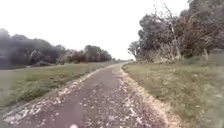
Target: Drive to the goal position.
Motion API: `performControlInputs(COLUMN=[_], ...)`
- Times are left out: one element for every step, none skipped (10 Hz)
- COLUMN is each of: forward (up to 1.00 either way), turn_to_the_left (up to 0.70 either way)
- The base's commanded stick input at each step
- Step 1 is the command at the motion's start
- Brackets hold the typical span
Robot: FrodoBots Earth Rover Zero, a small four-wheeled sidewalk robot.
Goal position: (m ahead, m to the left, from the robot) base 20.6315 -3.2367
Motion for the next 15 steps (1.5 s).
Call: performControlInputs(forward=[0.7, 0.7, 0.7, 0.7, 0.7, 0.7, 0.7, 0.7, 0.7, 0.7, 0.7, 0.7, 0.7, 0.7, 0.7], turn_to_the_left=[0.0, 0.0, 0.0, 0.0, 0.0, 0.0, 0.0, 0.0, 0.0, 0.0, 0.0, 0.0, 0.0, 0.0, 0.0])
